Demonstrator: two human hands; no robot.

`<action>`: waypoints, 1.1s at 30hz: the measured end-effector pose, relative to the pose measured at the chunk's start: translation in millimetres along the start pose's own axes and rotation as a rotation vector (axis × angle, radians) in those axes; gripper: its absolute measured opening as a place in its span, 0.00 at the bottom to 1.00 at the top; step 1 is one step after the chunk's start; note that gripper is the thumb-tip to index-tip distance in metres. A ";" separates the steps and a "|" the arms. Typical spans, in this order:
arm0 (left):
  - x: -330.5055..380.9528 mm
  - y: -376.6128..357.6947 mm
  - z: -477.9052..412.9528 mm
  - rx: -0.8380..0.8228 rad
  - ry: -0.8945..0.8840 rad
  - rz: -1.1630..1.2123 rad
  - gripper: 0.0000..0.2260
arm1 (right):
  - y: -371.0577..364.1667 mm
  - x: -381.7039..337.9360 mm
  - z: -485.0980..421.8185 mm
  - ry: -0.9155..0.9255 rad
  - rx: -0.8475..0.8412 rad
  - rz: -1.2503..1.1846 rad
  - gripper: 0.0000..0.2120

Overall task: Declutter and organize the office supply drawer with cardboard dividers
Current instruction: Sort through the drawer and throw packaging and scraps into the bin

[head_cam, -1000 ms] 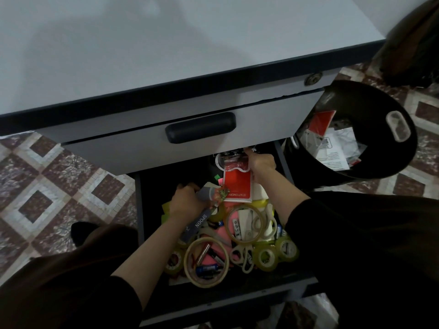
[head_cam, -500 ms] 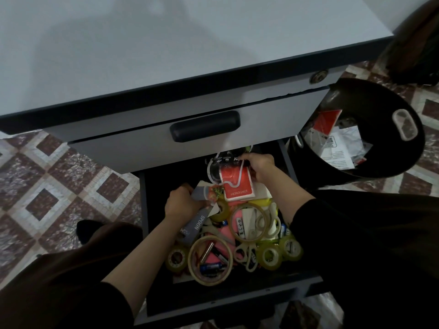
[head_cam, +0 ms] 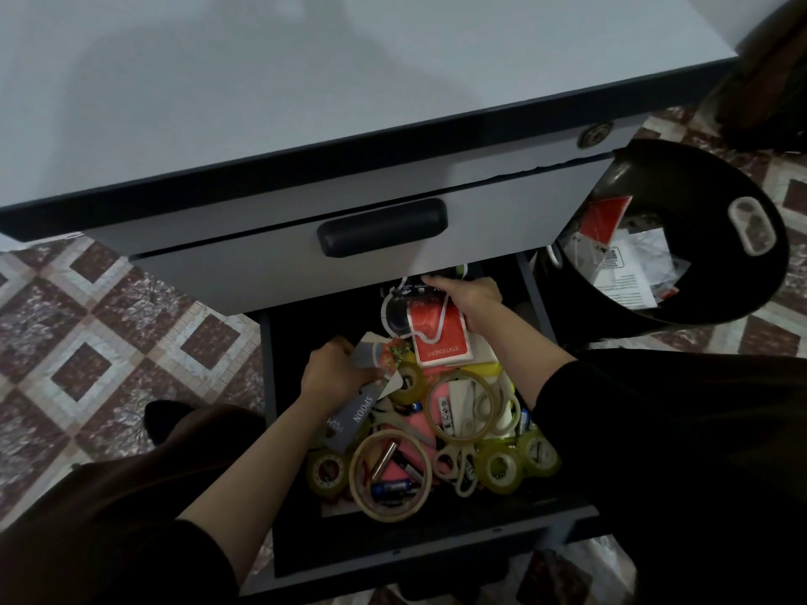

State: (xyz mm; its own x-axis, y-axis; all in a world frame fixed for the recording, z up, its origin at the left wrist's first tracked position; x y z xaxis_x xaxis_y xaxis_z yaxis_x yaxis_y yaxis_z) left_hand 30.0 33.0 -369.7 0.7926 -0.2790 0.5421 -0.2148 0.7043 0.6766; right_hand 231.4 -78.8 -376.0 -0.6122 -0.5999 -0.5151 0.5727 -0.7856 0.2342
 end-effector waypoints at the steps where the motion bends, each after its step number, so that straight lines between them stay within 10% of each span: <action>1: -0.8 -0.3 -0.1 0.002 0.001 -0.003 0.26 | -1.6 -1.5 2.5 0.000 0.007 0.018 0.37; 4: -2.2 -0.6 0.1 -0.002 0.003 -0.007 0.27 | -4.3 -5.5 2.5 0.022 0.033 0.075 0.46; 19: 1.0 4.5 8.1 -0.019 0.008 0.070 0.23 | 6.4 10.8 -4.9 -0.053 -0.084 0.017 0.13; 23: 3.2 10.7 17.9 -0.004 0.005 0.086 0.20 | 11.3 23.1 -1.0 -0.155 -0.187 0.013 0.25; 28: 10.3 19.5 29.9 0.011 -0.013 0.066 0.18 | 18.9 14.1 25.9 -0.144 -0.280 0.107 0.09; 33: 15.2 24.1 41.9 0.021 -0.035 0.103 0.20 | 21.3 21.5 35.7 -0.154 -0.333 0.146 0.14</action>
State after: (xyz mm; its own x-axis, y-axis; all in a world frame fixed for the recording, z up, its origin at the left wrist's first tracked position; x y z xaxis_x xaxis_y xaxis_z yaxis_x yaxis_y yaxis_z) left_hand 13.0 18.4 -324.3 0.7455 -0.2290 0.6260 -0.3063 0.7164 0.6268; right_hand 211.0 -113.9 -352.7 -0.5715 -0.7370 -0.3608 0.7897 -0.6135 0.0023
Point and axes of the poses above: each hand's wrist, its own z-axis away from the middle knuckle, its own y-axis out of the back of the hand, x = y × z, the point moved 8 cm from there along -z, towards the middle knuckle, and after that the axes turned 8 degrees about -y, right-handed, at the moved point
